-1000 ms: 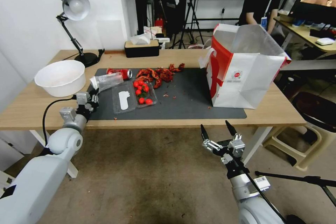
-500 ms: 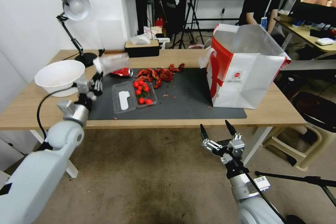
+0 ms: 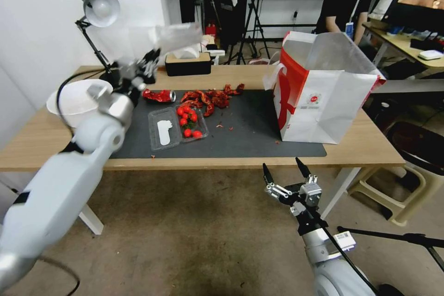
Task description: Pick up the trash from the table and place it into the takeout bag.
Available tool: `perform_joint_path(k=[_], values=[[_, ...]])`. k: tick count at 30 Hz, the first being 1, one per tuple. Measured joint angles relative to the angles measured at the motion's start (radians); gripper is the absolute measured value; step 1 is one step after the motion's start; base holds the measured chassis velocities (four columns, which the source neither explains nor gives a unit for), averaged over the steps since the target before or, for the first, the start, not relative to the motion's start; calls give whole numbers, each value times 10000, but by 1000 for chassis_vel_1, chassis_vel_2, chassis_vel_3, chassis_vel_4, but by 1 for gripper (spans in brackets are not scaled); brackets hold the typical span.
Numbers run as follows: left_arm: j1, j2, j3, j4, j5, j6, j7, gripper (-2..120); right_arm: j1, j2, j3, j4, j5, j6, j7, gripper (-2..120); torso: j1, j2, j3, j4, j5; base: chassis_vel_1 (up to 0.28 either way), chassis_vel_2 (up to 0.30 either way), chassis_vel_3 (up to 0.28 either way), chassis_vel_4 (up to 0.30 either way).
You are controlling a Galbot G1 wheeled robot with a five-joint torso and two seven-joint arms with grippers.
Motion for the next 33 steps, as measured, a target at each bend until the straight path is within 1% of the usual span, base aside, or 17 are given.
perform_joint_path(k=[3, 5, 6, 8, 9, 11, 12, 14, 15, 16, 20, 21, 24, 25, 27, 31, 33], values=[[-280, -66, 222, 80, -30, 52, 16, 5, -17, 2, -1, 4, 0, 0, 0, 100, 0, 0, 0, -3, 0, 0, 0, 0, 0], [-1376, -469, 1186, 421, -175, 214, 60, 5, -111, 11, 23, 28, -7, 8, 1, 100, 0, 0, 1, 0, 0, 0, 0, 0, 0], [-1376, -469, 1186, 421, -175, 214, 60, 5, -111, 11, 23, 28, -7, 8, 1, 100, 0, 0, 1, 0, 0, 0, 0, 0, 0], [-2905, -1199, 2402, 904, -268, 264, 199, 5, -160, 18, 44, 57, -18, 28, 0, 100, 1, 0, 1, -2, 3, 0, 0, 0, 0], [-2905, -1199, 2402, 904, -268, 264, 199, 5, -160, 18, 44, 57, -18, 28, 0, 100, 1, 0, 1, -2, 3, 0, 0, 0, 0], [-4506, -2181, 3717, 1630, -23, 289, 216, 5, -163, -41, 67, 59, -18, 30, 1, 100, 2, 0, 0, 1, 5, 0, 0, 0, 0], [-4506, -2181, 3717, 1630, -23, 289, 216, 5, -163, -41, 67, 59, -18, 30, 1, 100, 2, 0, 0, 1, 5, 0, 0, 0, 0], [-5631, -2900, 5112, 2594, 548, 98, 382, 5, -129, -52, 98, 56, 1, 42, 1, 100, 1, 0, 0, -1, 6, 0, 0, 0, 0], [-5987, -3138, 5580, 3062, 985, -141, 580, 5, -107, -52, 103, 42, 15, 48, 1, 100, 1, 0, 0, -2, 4, 0, 0, 0, 0], [-5987, -3138, 5580, 3062, 985, -141, 580, 5, -107, -52, 103, 42, 15, 48, 1, 100, 1, 0, 0, -2, 4, 0, 0, 0, 0], [-6867, -3769, 6565, 4403, 2383, -970, 1101, 5, -57, -38, 120, 21, 37, 58, 3, 100, 3, -1, 1, 0, 3, 0, 0, 0, 0], [-6867, -3769, 6565, 4403, 2383, -970, 1101, 5, -57, -38, 120, 21, 37, 58, 3, 100, 3, -1, 1, 0, 3, 0, 0, 0, 0], [-7319, -4248, 6859, 5206, 3558, -1567, 1388, 5, -51, -16, 134, -3, 51, 69, 2, 100, 2, 0, 0, 2, 3, 0, 0, 0, 0], [-7319, -4248, 6859, 5206, 3558, -1567, 1388, 5, -51, -16, 134, -3, 51, 69, 2, 100, 2, 0, 0, 2, 3, 0, 0, 0, 0], [-7516, -4580, 6923, 5697, 4370, -1949, 1652, 5, -51, -3, 148, -33, 56, 106, 0, 100, 2, -1, -1, -4, 3, 0, 0, 0, 0], [-7551, -4702, 7054, 5843, 5077, -2085, 1726, 5, -57, 3, 183, -37, 68, 125, -2, 100, 3, -1, 0, -2, 1, 0, 0, 0, 0], [-7484, -4665, 7149, 5753, 5198, -2084, 1710, 13, -58, 5, 203, -43, 73, 141, -5, 100, 2, 0, -1, 2, 1, 0, 0, 0, 0]])
